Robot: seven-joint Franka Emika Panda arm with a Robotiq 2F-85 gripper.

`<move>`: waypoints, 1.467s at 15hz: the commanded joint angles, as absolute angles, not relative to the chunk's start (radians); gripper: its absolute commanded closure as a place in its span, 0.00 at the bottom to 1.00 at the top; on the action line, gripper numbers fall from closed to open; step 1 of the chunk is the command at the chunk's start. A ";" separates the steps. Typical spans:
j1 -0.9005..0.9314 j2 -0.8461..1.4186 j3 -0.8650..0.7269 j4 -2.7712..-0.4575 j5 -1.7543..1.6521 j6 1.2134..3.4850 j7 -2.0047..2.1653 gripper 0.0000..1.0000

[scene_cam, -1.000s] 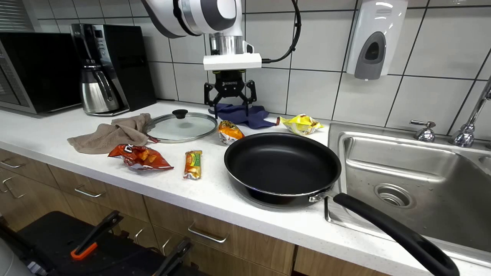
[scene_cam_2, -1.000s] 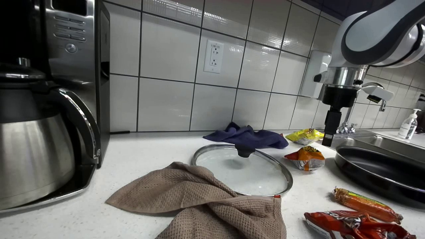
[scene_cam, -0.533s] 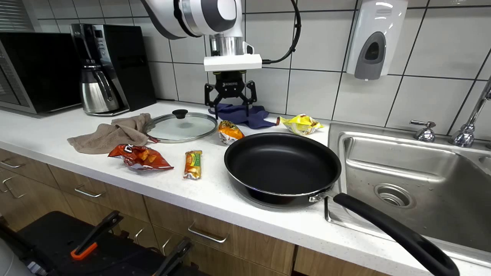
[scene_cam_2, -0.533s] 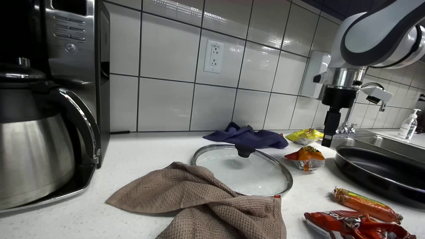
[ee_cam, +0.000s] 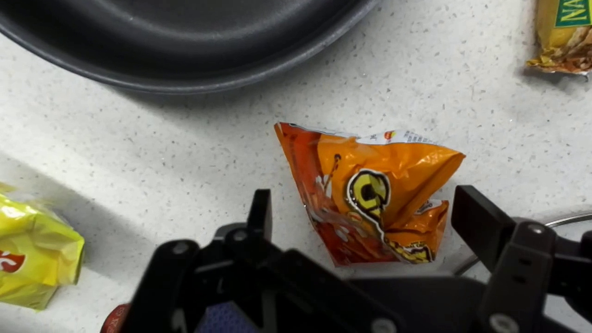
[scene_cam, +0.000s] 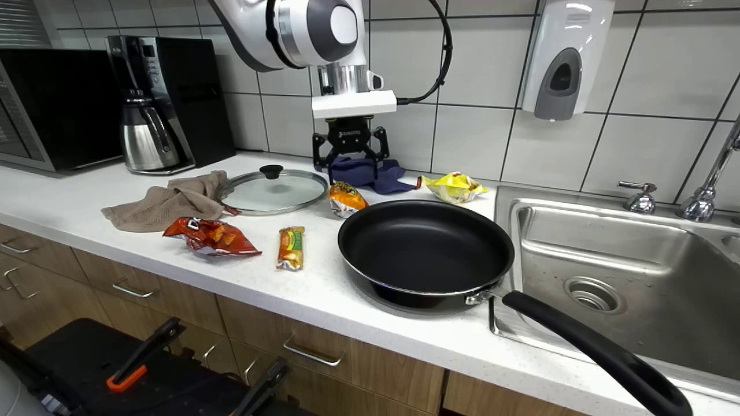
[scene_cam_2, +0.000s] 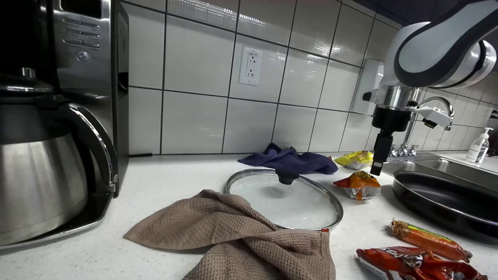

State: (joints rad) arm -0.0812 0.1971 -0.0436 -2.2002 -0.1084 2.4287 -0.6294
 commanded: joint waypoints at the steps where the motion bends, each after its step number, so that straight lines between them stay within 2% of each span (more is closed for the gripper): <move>1: -0.090 0.225 -0.035 -2.173 -0.136 2.456 -0.636 0.00; 12: -0.094 0.259 -0.023 -2.158 -0.131 2.504 -0.639 0.00; 13: -0.090 0.258 -0.027 -2.162 -0.145 2.509 -0.629 0.25; 14: -0.089 0.257 -0.028 -2.163 -0.151 2.510 -0.626 0.26; 22: -0.087 0.255 -0.026 -2.167 -0.161 2.501 -0.623 0.89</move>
